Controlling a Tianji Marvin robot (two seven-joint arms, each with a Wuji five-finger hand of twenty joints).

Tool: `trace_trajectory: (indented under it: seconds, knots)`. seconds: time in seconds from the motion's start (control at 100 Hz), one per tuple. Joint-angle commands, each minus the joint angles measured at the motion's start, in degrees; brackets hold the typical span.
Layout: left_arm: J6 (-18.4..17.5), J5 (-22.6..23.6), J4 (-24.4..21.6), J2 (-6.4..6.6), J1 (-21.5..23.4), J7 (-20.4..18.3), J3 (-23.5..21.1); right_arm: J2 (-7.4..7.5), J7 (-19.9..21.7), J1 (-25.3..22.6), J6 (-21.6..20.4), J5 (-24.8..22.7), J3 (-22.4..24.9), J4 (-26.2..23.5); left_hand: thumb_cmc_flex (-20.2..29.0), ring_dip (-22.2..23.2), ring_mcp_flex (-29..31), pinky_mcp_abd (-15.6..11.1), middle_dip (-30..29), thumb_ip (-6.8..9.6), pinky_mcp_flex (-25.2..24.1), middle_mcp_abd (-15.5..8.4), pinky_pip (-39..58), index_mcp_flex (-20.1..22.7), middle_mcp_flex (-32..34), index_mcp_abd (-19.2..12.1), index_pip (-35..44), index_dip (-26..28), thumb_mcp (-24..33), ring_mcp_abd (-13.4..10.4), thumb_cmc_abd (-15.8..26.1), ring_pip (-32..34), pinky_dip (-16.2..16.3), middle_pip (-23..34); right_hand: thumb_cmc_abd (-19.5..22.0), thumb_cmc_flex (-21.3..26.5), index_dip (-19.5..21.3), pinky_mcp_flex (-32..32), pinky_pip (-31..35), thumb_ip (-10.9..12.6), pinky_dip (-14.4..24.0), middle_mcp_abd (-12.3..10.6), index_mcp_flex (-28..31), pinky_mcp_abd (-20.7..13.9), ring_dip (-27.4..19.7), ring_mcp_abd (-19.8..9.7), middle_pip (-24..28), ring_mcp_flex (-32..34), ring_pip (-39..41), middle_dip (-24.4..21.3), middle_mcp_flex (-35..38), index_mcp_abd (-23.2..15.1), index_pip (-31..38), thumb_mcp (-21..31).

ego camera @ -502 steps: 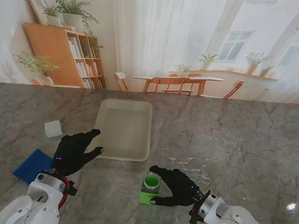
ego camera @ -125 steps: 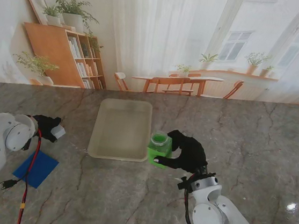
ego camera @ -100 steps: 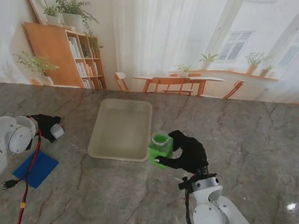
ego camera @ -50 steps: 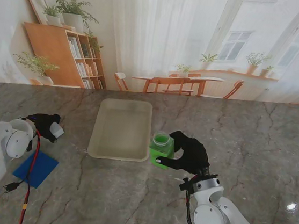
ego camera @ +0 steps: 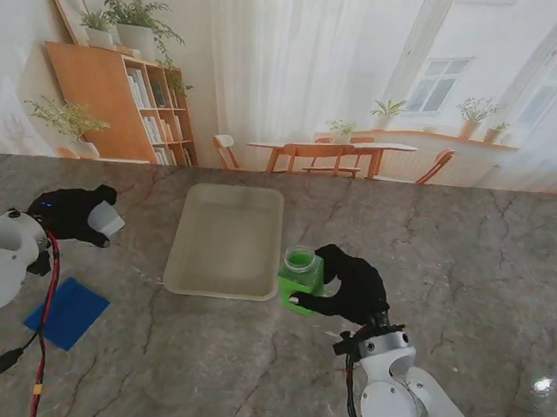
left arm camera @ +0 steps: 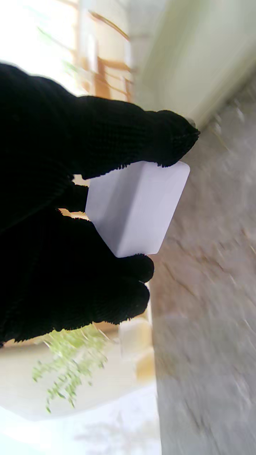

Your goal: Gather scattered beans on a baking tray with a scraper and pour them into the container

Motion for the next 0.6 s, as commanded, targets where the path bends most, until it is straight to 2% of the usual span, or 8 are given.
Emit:
trace_trajectory:
  seconds: [0.0,0.09,0.1,0.16,0.19,0.21,0.27,0.59]
  knots:
    - [-0.20,-2.24,-4.36,-0.76,1.44,0.53,-0.08,-0.01,0.83,0.15,-0.46,0.21,-0.19,0.25,15.02,0.94,5.01,-7.09,2.16,-1.09,1.72,-7.32,1.90,7.85,7.82,-1.53,21.36,3.24,15.89,-5.98,7.79,8.31,1.75,6.96,5.45,8.92,4.72,-0.52,1.03,1.92,1.04,-4.89,4.14,0.61,0.77,-2.47,7.97,-0.20,0.46,3.23,5.11,-18.48,11.07,30.10]
    - [-0.33,-5.72,-9.31,-1.23,3.48,0.67,-0.61,0.03,0.93,0.24,-0.52,0.12,-0.40,0.30,15.00,1.05,5.24,-6.96,2.24,-1.11,1.79,-7.28,1.93,8.30,8.15,-1.97,21.05,3.53,15.82,-5.88,7.63,8.16,2.00,6.74,5.46,9.06,4.74,-0.44,1.04,1.89,1.01,-4.91,4.13,0.56,0.77,-2.29,7.94,-0.24,0.47,3.20,5.08,-18.37,11.08,30.09]
    - [-0.36,-6.11,-9.78,-1.27,3.65,0.65,-0.62,0.04,0.94,0.24,-0.52,0.07,-0.42,0.29,15.01,1.06,5.29,-6.98,2.27,-1.13,1.81,-8.33,1.93,8.32,8.32,-2.07,21.03,3.58,15.78,-5.93,7.63,8.15,2.01,6.82,5.46,9.06,4.74,-0.45,1.04,1.89,1.01,-4.85,4.13,0.56,0.77,-2.27,7.95,-0.24,0.48,3.21,5.08,-18.35,11.08,30.07]
    - [-0.57,-8.55,-12.35,-1.46,4.46,0.41,-0.42,0.14,0.86,0.26,-0.48,-0.50,-0.54,0.22,15.02,1.10,5.36,-6.97,2.29,-1.08,1.83,-7.37,1.89,8.49,8.40,-2.38,20.89,3.74,15.80,-5.93,7.60,8.05,2.09,6.57,5.56,9.13,4.71,-0.39,1.09,1.88,1.00,-4.64,4.05,0.61,0.79,-2.31,7.98,-0.23,0.55,3.22,5.07,-18.25,11.04,30.01]
    - [-0.67,-9.62,-13.48,-1.55,4.72,0.37,-0.18,0.17,0.76,0.26,-0.44,-0.81,-0.60,0.20,15.02,1.12,5.44,-6.93,2.41,-1.09,1.89,-9.43,1.89,8.55,8.81,-2.43,20.81,3.82,15.75,-5.98,7.57,8.02,2.14,6.71,5.55,9.13,4.71,-0.36,1.13,1.87,1.00,-5.07,4.05,0.62,0.80,-2.25,7.99,-0.14,0.61,3.22,5.15,-18.21,11.05,29.95]
    - [-0.73,-10.34,-14.16,-1.60,4.84,0.33,0.02,0.19,0.68,0.27,-0.43,-0.96,-0.64,0.19,15.02,1.13,5.50,-7.00,2.39,-1.14,1.94,-8.53,1.88,8.57,8.76,-2.44,20.75,3.87,15.60,-5.95,7.49,7.98,2.17,6.54,5.56,9.14,4.71,-0.38,1.13,1.88,1.00,-5.12,4.05,0.62,0.79,-2.23,7.98,-0.16,0.61,3.21,5.16,-18.20,11.06,29.94]
    - [-0.82,-12.28,-15.90,-1.74,4.98,0.25,0.91,0.25,0.58,0.27,-0.61,-1.33,-0.75,0.16,15.02,1.18,5.61,-6.94,2.61,-1.09,2.00,-9.65,1.87,8.74,9.04,-2.47,20.65,3.97,15.65,-5.89,7.47,7.92,2.27,6.53,5.48,9.32,4.71,-0.52,1.15,1.91,0.98,-4.53,4.07,0.73,0.78,-2.15,7.99,-0.29,0.61,3.26,5.00,-17.93,11.13,29.91]
    - [-2.55,-19.53,-18.60,-2.26,2.74,1.64,9.53,0.98,-1.07,-0.22,-0.86,-6.01,-1.33,-0.57,15.02,1.45,6.11,-7.00,2.98,-1.09,2.32,-9.74,1.81,9.40,9.65,-2.93,20.38,4.28,15.40,-5.93,7.23,7.62,2.54,5.98,5.73,9.91,4.70,-0.86,1.60,2.09,0.99,-4.10,3.84,1.03,0.84,-1.70,8.14,-0.67,1.03,3.42,4.71,-17.50,11.19,29.49]
